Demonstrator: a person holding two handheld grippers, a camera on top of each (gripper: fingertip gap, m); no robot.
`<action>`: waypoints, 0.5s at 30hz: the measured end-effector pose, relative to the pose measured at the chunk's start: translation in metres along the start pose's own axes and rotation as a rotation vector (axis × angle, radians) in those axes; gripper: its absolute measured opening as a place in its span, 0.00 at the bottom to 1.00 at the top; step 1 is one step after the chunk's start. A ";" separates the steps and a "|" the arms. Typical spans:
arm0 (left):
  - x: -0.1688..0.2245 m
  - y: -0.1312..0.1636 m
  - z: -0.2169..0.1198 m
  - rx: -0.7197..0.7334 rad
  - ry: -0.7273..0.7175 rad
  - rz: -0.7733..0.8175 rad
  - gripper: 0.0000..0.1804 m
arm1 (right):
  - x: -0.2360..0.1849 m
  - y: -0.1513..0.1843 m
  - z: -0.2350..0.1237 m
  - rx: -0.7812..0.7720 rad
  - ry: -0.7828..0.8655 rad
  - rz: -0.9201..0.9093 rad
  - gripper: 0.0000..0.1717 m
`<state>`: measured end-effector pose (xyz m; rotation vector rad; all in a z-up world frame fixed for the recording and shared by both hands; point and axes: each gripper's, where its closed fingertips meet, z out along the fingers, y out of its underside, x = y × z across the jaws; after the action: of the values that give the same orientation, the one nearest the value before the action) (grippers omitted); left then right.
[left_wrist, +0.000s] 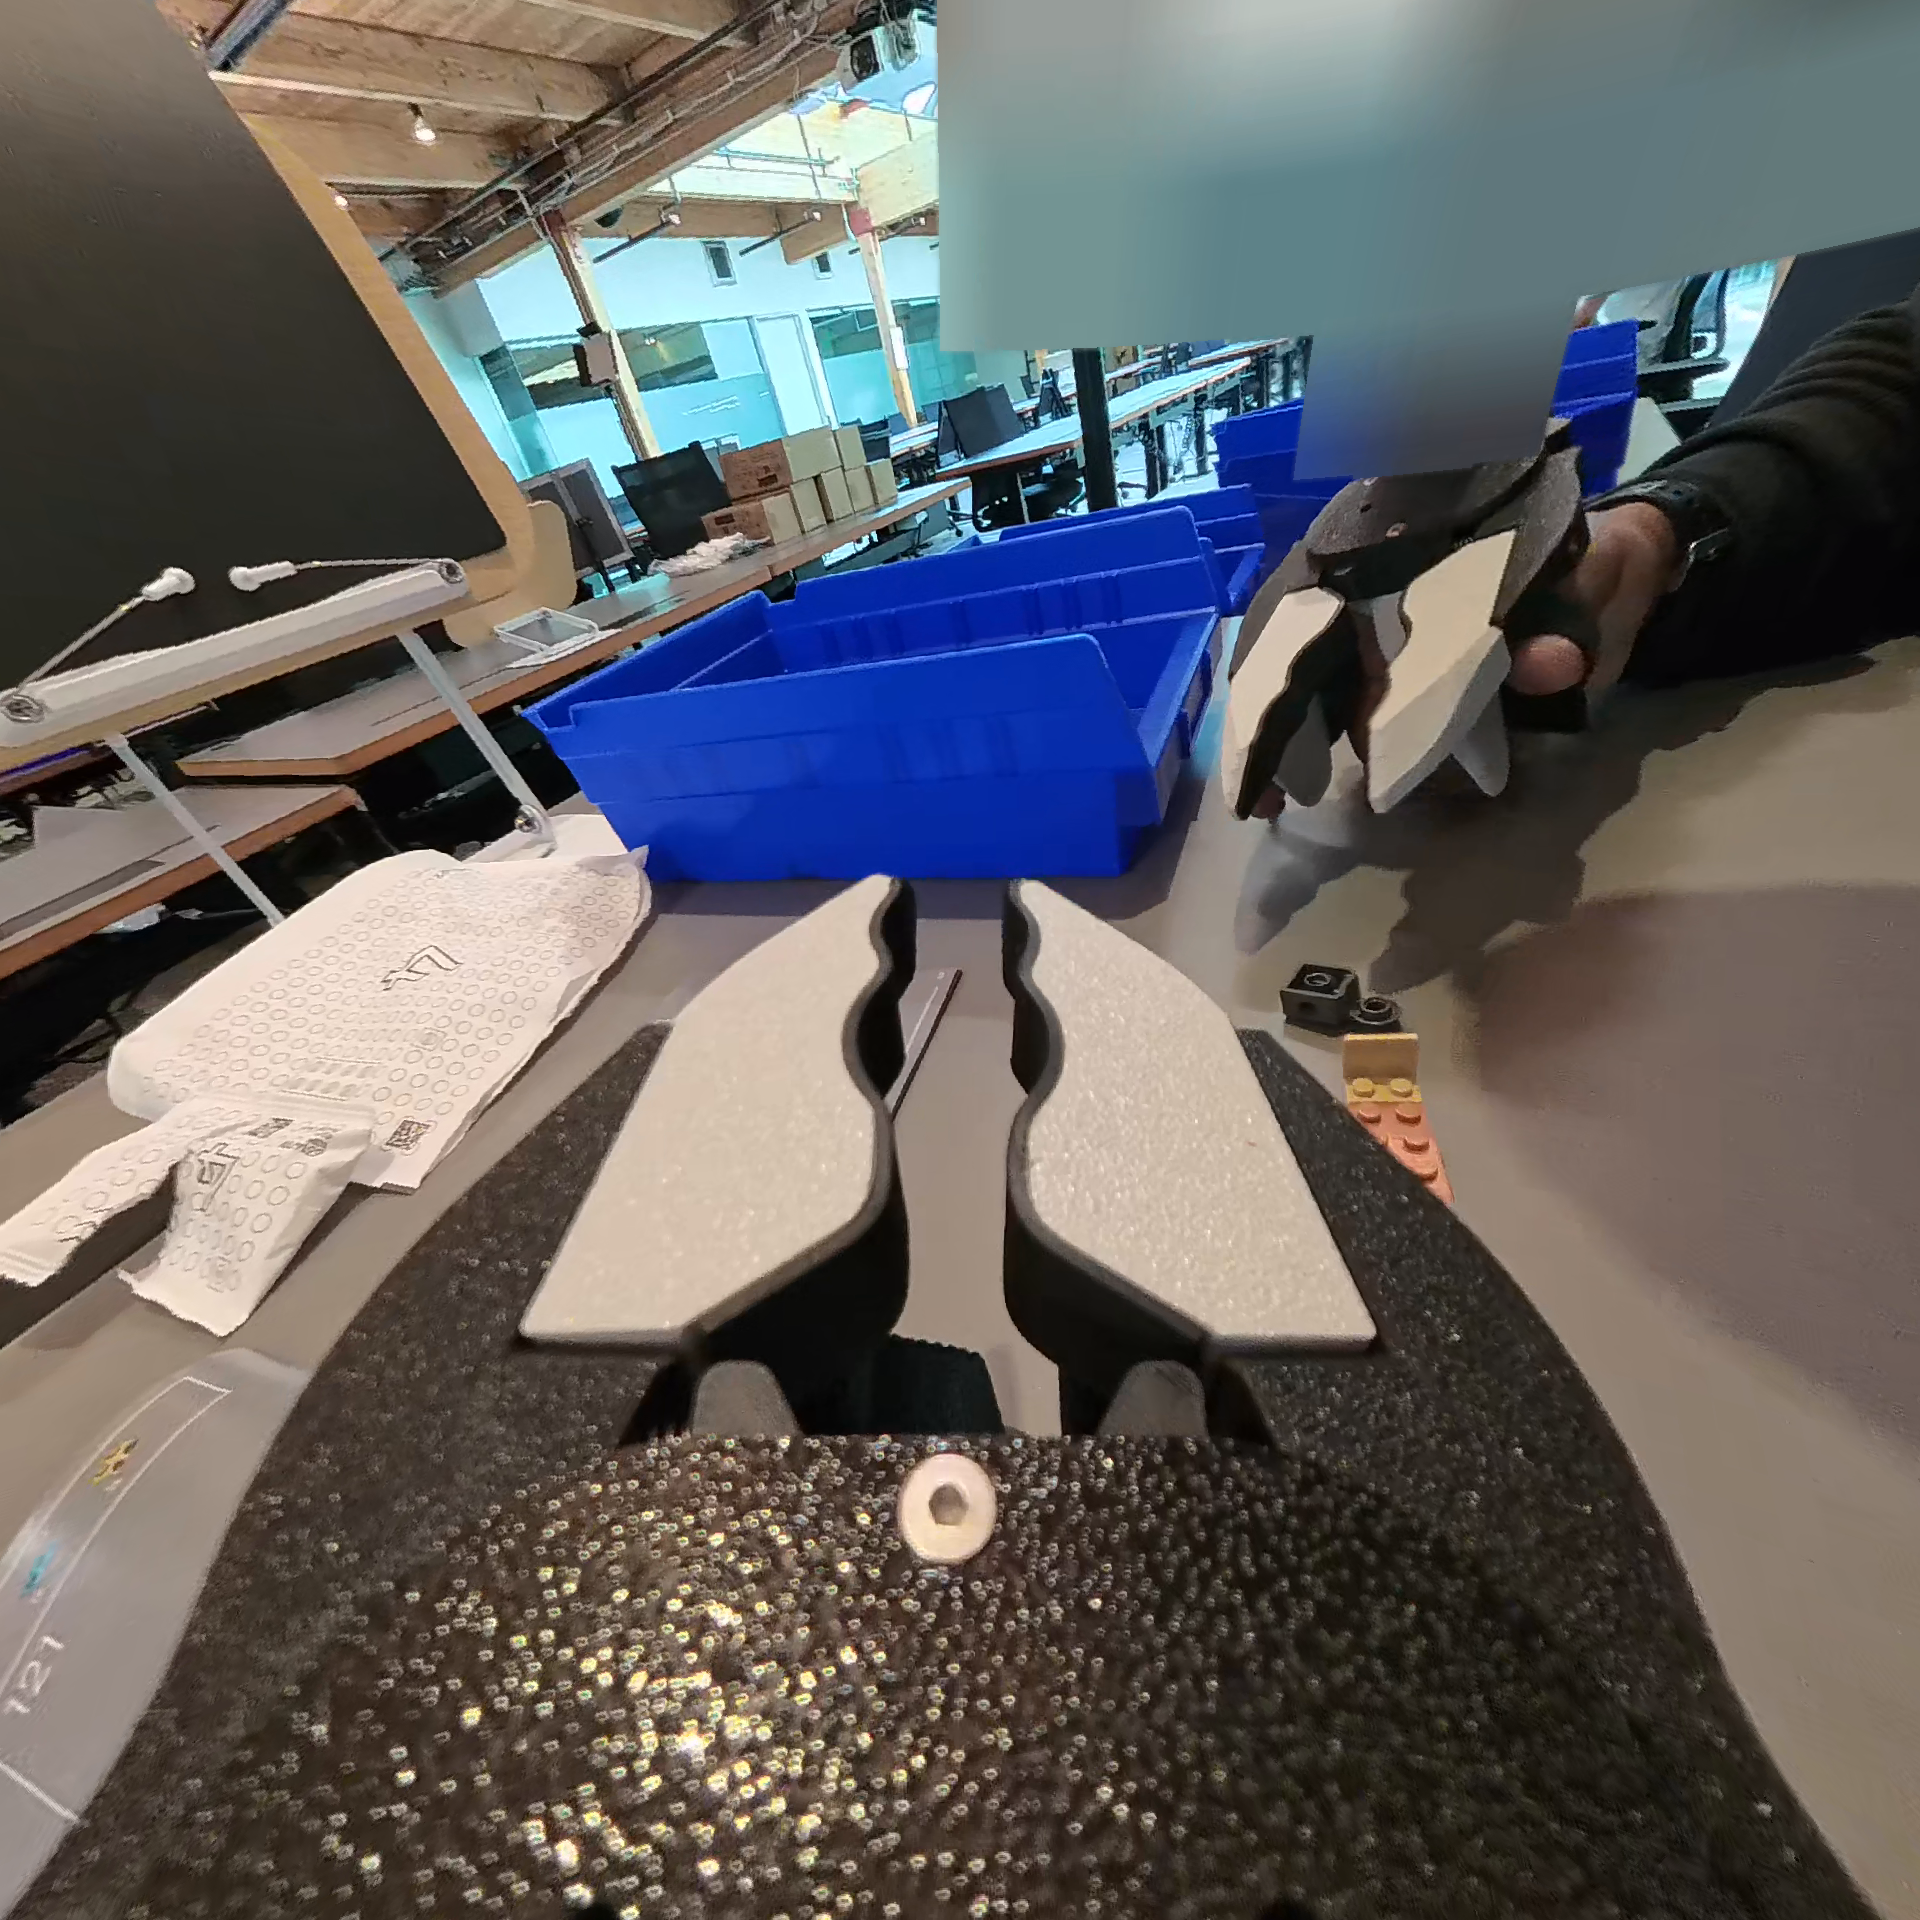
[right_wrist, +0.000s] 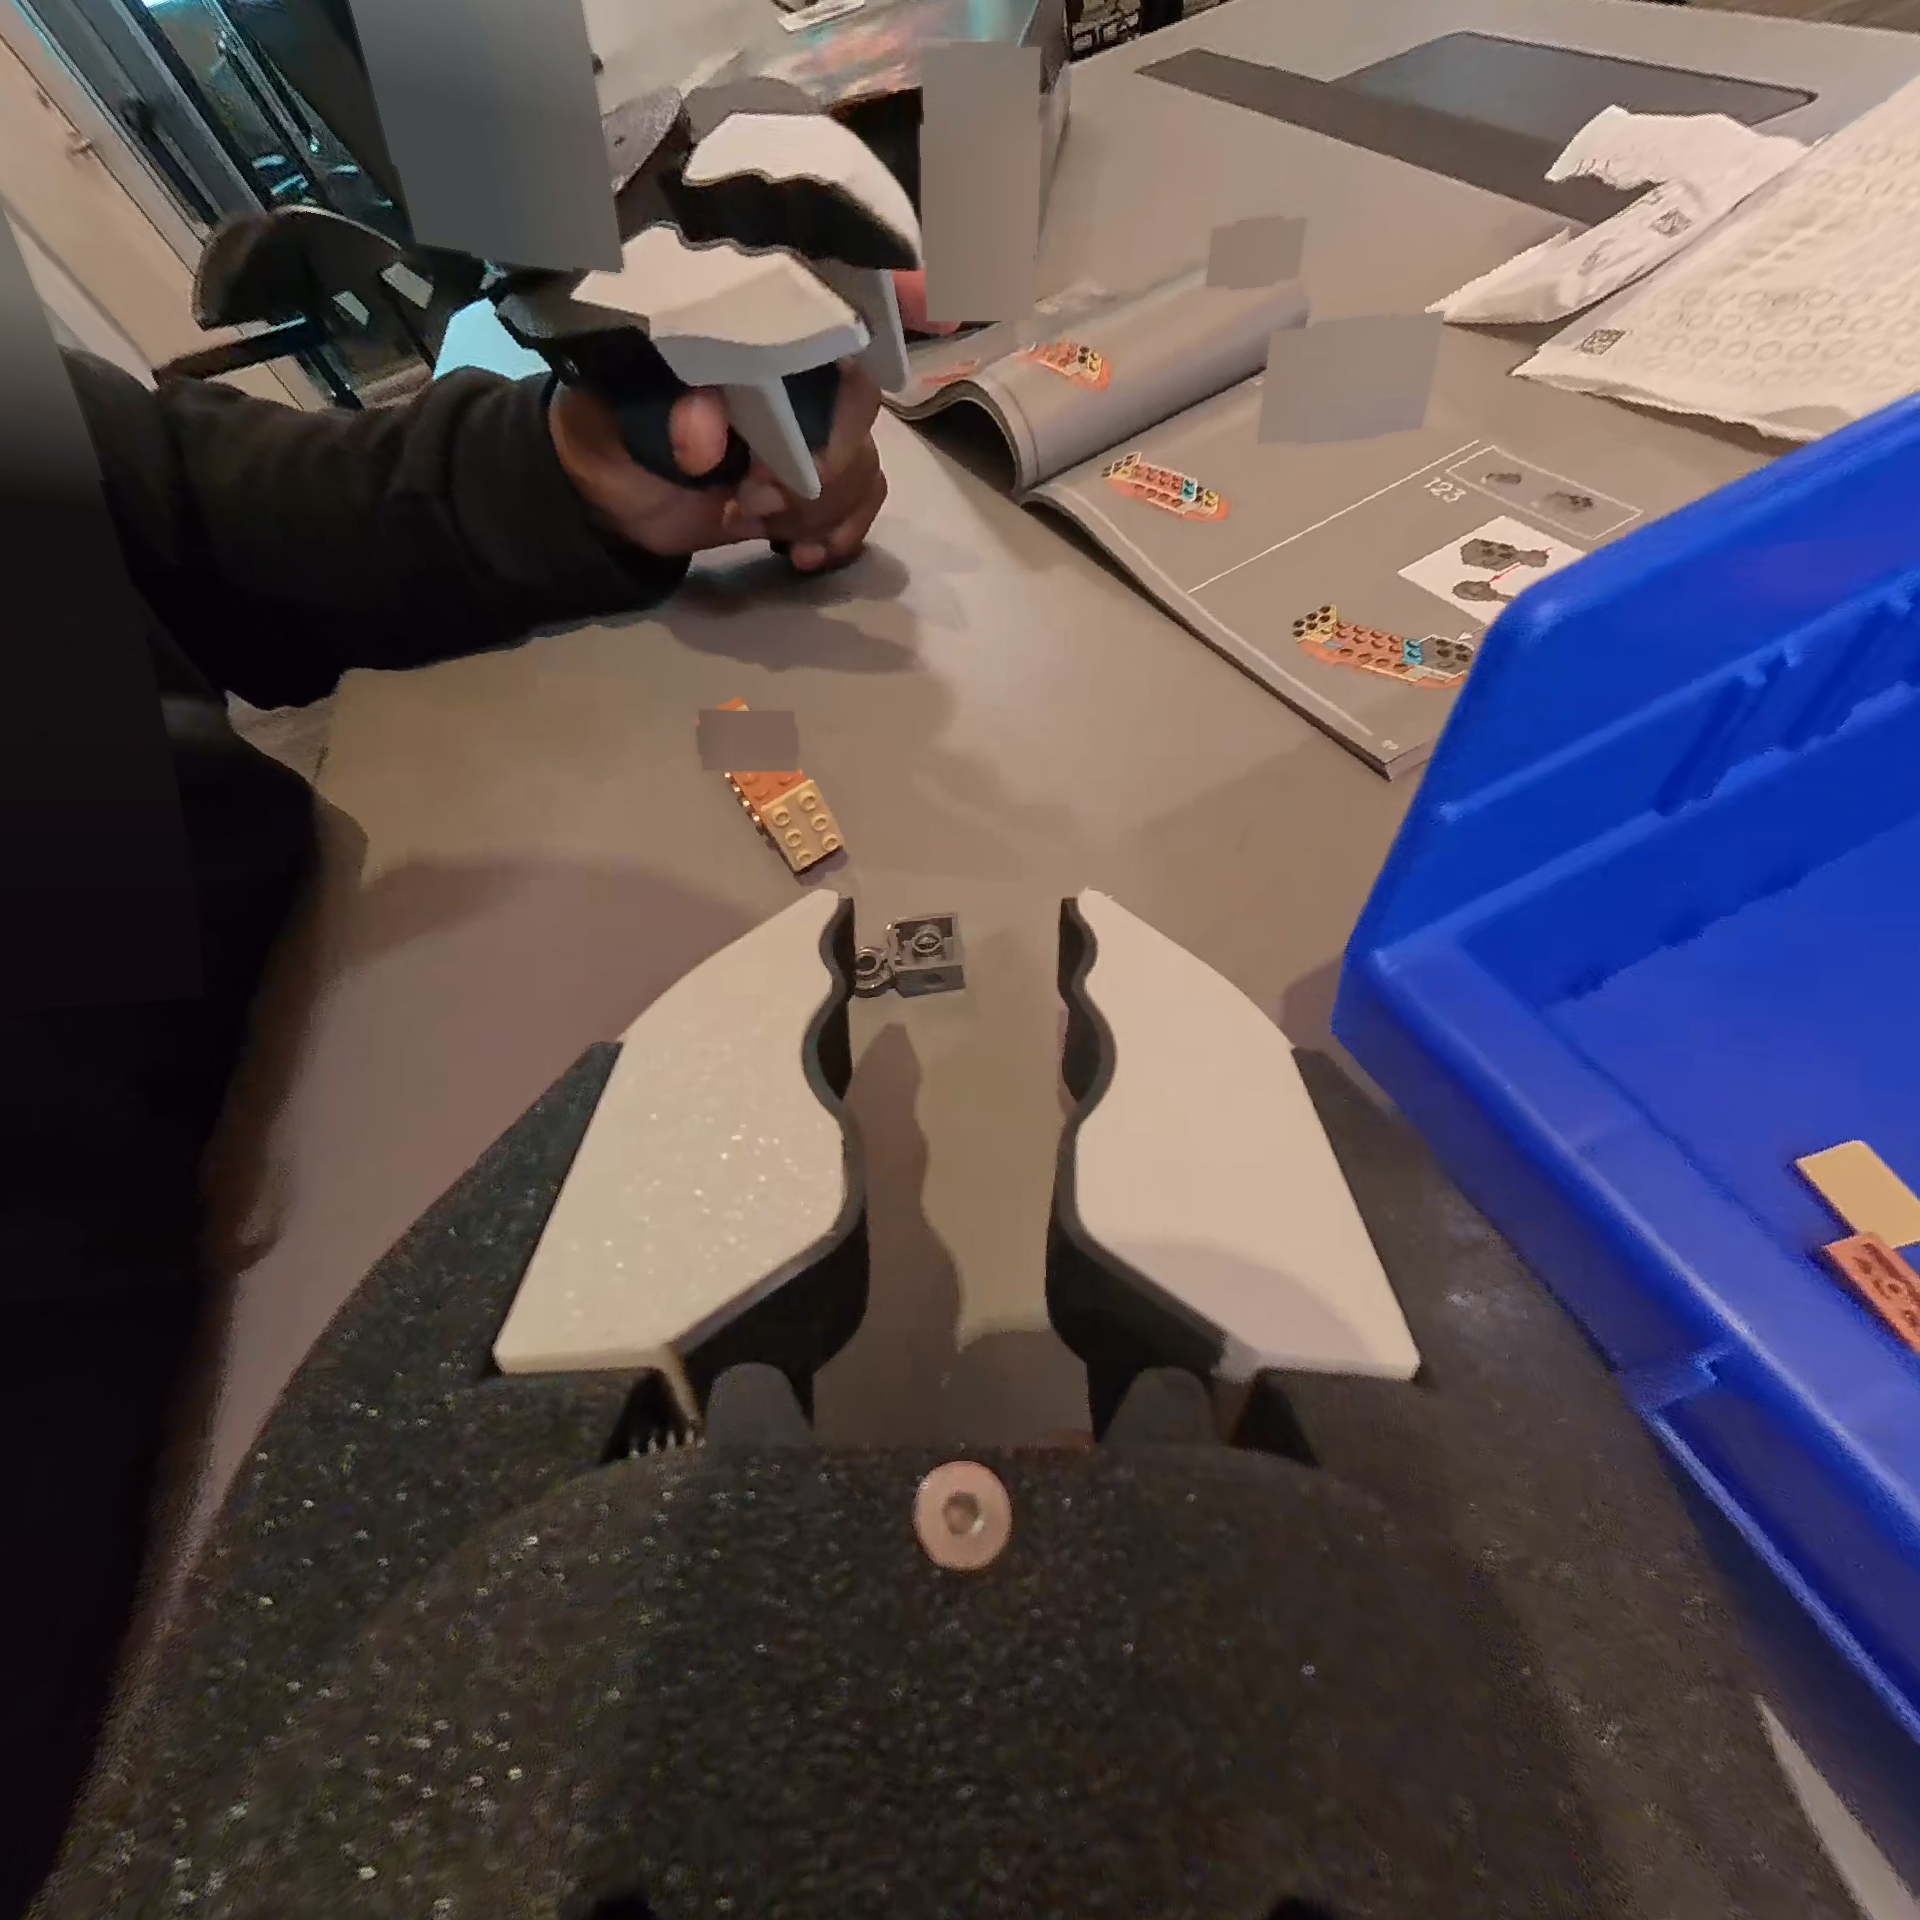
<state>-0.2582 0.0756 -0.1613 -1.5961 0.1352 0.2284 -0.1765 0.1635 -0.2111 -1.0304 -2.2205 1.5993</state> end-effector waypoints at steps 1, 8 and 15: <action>0.001 0.000 0.000 -0.002 0.003 0.003 0.09 | 0.000 0.000 0.000 -0.003 -0.005 0.008 0.21; 0.005 0.001 0.001 -0.005 0.022 0.026 0.09 | -0.001 0.003 0.002 -0.025 -0.003 0.000 0.16; 0.006 0.000 0.000 -0.004 0.011 0.044 0.09 | -0.006 -0.052 -0.033 0.086 0.021 -0.157 0.17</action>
<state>-0.2527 0.0762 -0.1630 -1.6000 0.1785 0.2538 -0.1754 0.1760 -0.1503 -0.8236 -2.1402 1.5932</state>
